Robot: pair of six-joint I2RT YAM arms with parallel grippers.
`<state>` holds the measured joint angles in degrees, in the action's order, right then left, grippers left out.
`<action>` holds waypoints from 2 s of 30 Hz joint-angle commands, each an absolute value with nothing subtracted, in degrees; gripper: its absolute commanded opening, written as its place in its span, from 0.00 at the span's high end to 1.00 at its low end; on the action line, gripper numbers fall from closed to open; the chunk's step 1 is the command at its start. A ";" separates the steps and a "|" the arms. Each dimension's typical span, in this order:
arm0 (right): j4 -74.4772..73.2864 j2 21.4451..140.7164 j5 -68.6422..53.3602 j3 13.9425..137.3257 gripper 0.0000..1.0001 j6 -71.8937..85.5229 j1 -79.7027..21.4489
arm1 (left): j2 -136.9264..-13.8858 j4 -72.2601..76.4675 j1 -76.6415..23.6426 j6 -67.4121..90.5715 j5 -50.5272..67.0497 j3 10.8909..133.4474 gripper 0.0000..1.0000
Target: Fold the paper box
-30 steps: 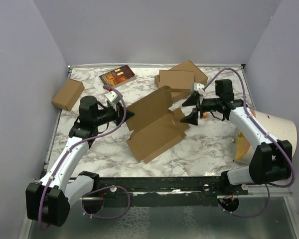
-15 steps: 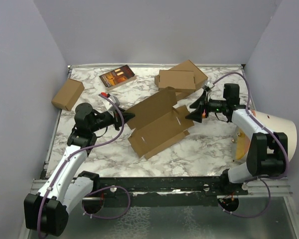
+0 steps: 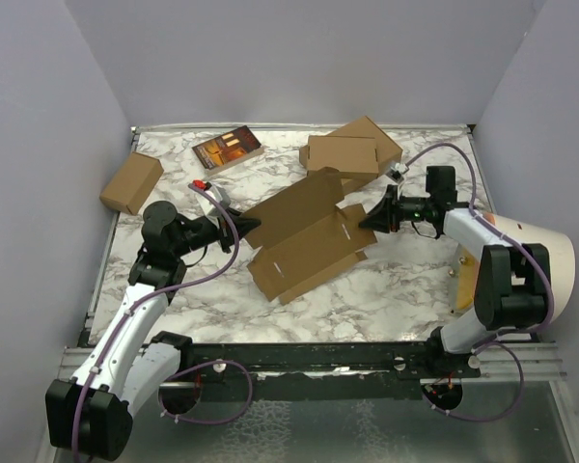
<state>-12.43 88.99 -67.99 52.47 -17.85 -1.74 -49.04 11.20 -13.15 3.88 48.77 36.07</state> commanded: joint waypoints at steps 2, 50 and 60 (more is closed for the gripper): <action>-12.43 89.55 -67.37 54.40 0.89 -17.50 -2.55 | -47.90 14.32 -13.33 3.55 51.15 35.71 1.00; 15.40 89.46 -56.59 45.24 0.79 -16.89 -8.35 | -57.79 -1.71 -16.41 -5.38 50.45 51.19 1.00; -5.18 88.38 -58.39 54.04 0.77 -26.73 -8.35 | -57.46 -4.76 -16.64 -7.60 48.59 52.34 1.00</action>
